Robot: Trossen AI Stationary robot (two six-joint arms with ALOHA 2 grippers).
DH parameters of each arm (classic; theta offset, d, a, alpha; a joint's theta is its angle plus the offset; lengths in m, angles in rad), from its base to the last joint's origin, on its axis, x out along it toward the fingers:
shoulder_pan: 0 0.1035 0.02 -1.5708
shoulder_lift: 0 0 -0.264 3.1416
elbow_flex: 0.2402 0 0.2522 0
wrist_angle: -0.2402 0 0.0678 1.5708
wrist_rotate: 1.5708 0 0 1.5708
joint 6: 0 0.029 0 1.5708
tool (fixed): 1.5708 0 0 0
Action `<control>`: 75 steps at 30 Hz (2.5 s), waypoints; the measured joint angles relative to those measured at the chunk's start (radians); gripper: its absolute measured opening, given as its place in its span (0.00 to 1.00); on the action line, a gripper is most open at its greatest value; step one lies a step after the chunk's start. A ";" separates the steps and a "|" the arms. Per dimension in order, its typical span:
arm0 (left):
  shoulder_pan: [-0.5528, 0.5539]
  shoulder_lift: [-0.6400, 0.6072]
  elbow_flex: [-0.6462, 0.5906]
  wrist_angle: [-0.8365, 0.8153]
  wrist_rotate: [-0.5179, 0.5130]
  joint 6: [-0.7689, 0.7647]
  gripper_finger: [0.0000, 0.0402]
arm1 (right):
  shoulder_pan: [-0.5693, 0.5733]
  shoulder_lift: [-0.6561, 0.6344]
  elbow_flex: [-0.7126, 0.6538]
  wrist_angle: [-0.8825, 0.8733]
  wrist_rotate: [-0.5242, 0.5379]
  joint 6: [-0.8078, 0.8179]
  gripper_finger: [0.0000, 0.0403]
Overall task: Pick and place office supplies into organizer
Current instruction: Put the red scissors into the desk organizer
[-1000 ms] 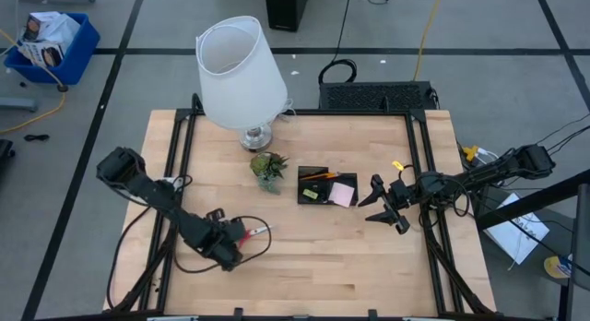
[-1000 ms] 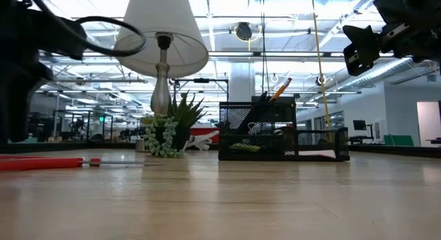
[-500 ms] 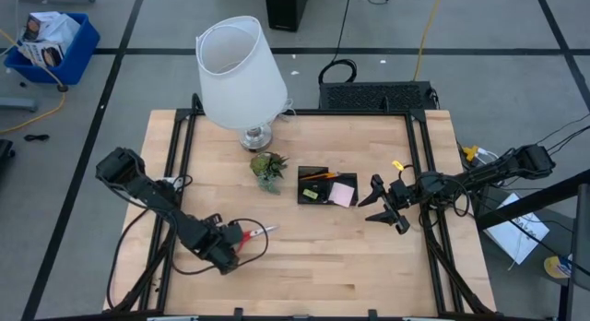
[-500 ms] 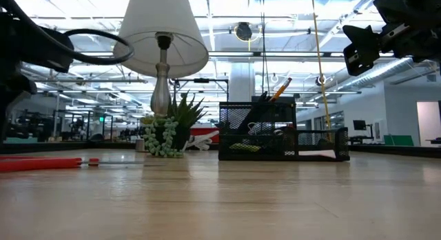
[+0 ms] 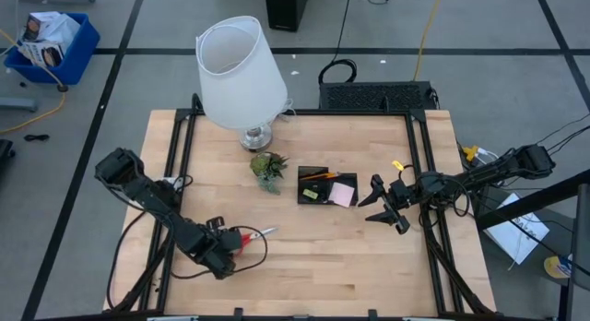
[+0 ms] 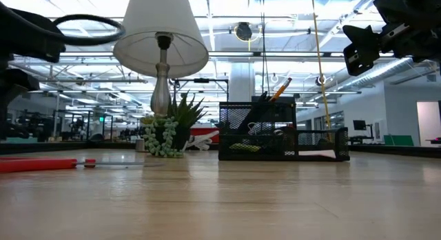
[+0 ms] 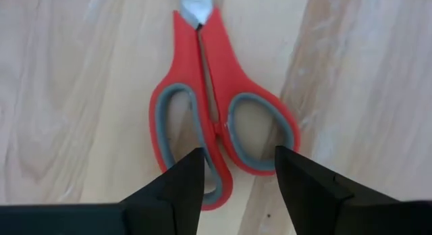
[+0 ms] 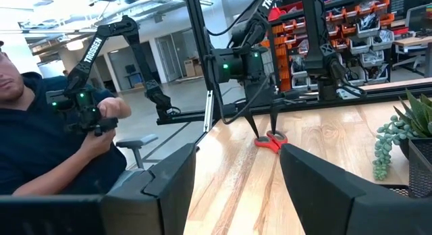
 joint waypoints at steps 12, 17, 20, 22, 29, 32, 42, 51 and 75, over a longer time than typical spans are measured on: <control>-0.005 0.000 0.000 0.011 -0.111 0.007 0.46 | 0.000 0.000 0.000 0.000 0.000 0.000 0.53; 0.002 0.028 -0.008 0.011 -0.091 0.004 0.46 | 0.000 0.000 0.000 0.000 0.000 0.000 0.53; 0.007 0.045 -0.022 0.032 -0.074 -0.011 0.46 | 0.000 0.000 0.000 0.000 0.000 0.000 0.53; 0.007 0.048 -0.030 0.045 -0.075 -0.012 0.46 | 0.000 0.000 0.000 0.000 0.000 0.000 0.52; 0.013 0.050 -0.037 0.064 -0.074 -0.010 0.40 | 0.000 0.000 0.000 0.000 0.000 0.000 0.53; 0.013 0.051 -0.037 0.066 -0.074 -0.010 0.34 | 0.000 0.000 0.000 0.000 0.000 0.000 0.53; -0.016 0.052 -0.039 0.090 -0.147 0.083 0.22 | 0.000 0.000 0.000 0.000 0.000 0.000 0.53; -0.018 0.053 -0.056 0.109 -0.205 0.160 0.28 | 0.000 0.000 0.000 0.000 0.000 0.000 0.52; 0.020 0.057 -0.057 0.147 -0.392 0.517 0.22 | 0.000 0.000 0.000 0.000 0.000 -0.009 0.53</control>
